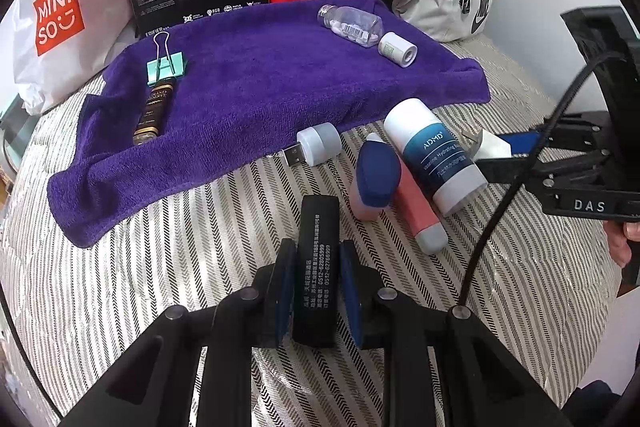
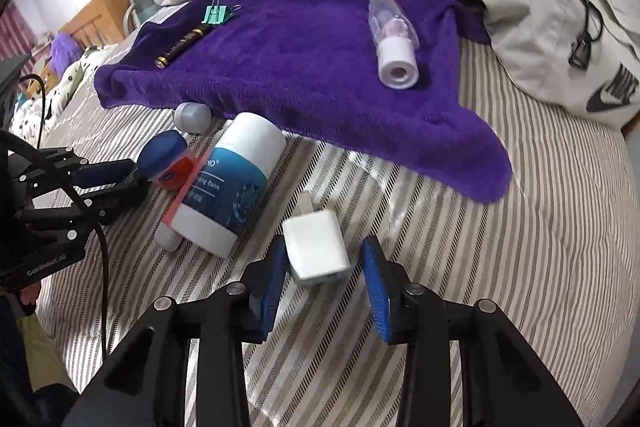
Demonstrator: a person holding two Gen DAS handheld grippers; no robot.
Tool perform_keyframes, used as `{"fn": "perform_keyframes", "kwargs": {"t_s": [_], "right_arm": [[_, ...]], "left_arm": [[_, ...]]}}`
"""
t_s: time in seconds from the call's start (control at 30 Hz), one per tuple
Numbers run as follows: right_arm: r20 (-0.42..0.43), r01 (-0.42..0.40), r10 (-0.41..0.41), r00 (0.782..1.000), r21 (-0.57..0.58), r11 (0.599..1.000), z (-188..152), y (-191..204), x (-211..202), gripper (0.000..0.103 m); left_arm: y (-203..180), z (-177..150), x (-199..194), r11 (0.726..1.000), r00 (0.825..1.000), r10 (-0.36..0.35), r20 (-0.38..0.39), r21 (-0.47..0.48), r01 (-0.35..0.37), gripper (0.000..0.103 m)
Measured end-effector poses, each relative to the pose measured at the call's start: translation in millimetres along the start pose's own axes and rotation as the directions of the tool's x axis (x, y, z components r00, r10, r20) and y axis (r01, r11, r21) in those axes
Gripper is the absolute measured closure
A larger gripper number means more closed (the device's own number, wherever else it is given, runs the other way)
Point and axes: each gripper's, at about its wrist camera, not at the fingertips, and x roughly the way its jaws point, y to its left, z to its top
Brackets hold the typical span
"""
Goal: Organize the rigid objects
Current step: 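Grasp the black box with the left tool while the right tool grasps the white plug, then carry the black box and white plug with both tools onto the purple towel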
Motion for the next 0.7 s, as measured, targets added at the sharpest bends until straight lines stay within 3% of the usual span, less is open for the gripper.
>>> {"fn": "perform_keyframes", "kwargs": {"t_s": [0.03, 0.1, 0.3, 0.53, 0.7], "right_arm": [[0.002, 0.005, -0.005, 1.0, -0.008, 1.0, 0, 1, 0, 0.066], [0.014, 0.009, -0.009, 1.0, -0.037, 0.999, 0, 4, 1, 0.077], [-0.008, 0.007, -0.008, 1.0, -0.019, 1.0, -9, -4, -5, 0.077], [0.031, 0.033, -0.032, 0.999, -0.036, 0.999, -18, -1, -7, 0.076], [0.027, -0.002, 0.003, 1.0, -0.025, 1.0, -22, -5, -11, 0.077]], "left_arm": [[0, 0, 0, 1.0, 1.0, 0.001, 0.001, 0.0, -0.001, 0.081], [1, 0, 0, 1.0, 1.0, -0.005, 0.006, -0.011, 0.005, 0.082], [5, -4, -4, 1.0, 1.0, 0.008, -0.005, -0.015, -0.008, 0.082], [1, -4, -2, 0.999, 0.999, 0.046, 0.027, -0.024, -0.046, 0.082], [20, -5, -8, 0.994, 0.999, -0.035, 0.01, -0.106, 0.036, 0.082]]}}
